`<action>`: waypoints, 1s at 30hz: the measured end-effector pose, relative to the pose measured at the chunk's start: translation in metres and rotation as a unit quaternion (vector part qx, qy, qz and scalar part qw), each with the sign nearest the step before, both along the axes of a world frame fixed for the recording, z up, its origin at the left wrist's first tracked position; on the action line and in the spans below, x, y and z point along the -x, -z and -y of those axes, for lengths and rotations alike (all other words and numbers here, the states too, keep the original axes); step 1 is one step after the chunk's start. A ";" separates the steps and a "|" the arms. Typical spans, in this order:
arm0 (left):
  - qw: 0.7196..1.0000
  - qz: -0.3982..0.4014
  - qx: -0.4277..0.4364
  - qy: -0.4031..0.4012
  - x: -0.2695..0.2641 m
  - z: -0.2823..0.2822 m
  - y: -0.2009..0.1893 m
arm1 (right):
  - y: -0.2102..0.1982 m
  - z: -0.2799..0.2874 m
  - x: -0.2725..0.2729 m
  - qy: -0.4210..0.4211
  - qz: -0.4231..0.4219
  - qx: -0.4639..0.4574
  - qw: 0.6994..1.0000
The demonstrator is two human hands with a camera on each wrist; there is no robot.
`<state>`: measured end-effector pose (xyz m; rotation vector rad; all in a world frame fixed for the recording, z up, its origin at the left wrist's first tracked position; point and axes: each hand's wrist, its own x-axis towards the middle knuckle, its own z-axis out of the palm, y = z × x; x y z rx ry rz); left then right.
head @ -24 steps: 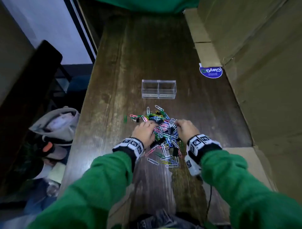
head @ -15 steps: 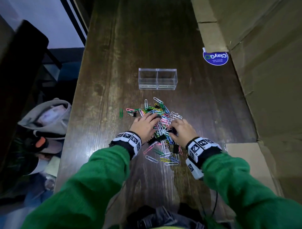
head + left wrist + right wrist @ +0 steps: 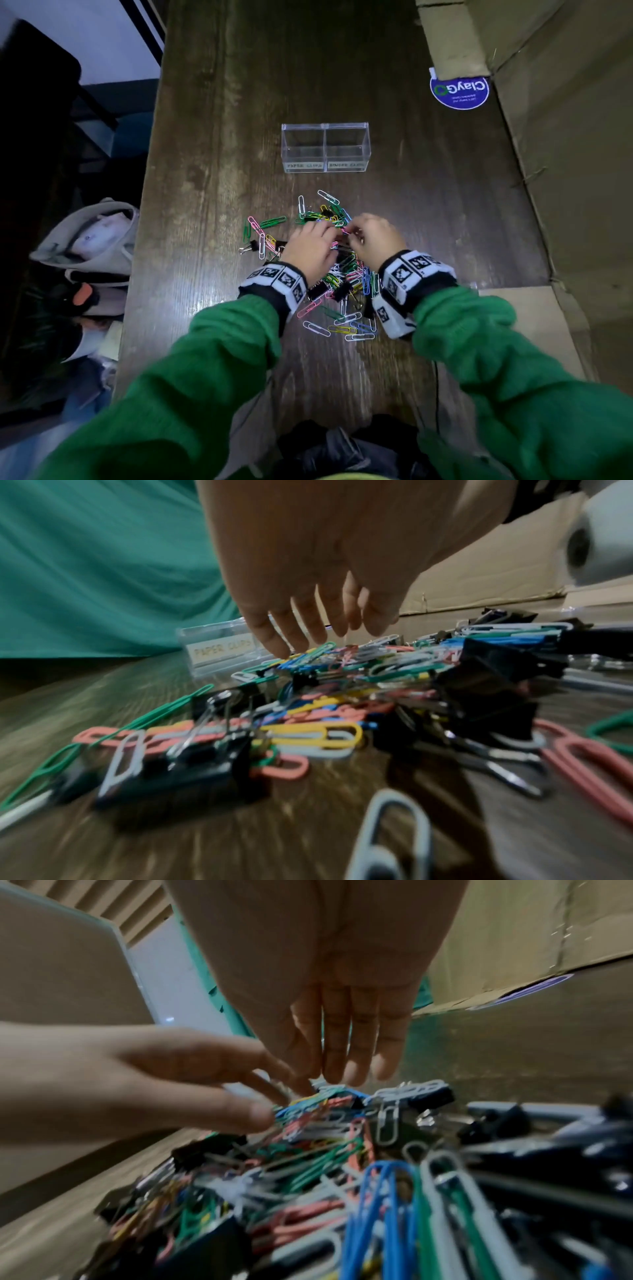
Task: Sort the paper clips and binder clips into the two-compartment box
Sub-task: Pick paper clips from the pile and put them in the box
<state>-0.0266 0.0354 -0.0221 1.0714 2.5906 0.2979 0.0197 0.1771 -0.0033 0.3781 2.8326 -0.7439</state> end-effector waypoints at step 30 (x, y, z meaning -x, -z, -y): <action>0.999 0.028 0.010 0.018 0.004 0.024 0.004 | -0.027 -0.024 0.036 0.005 -0.011 0.071 0.997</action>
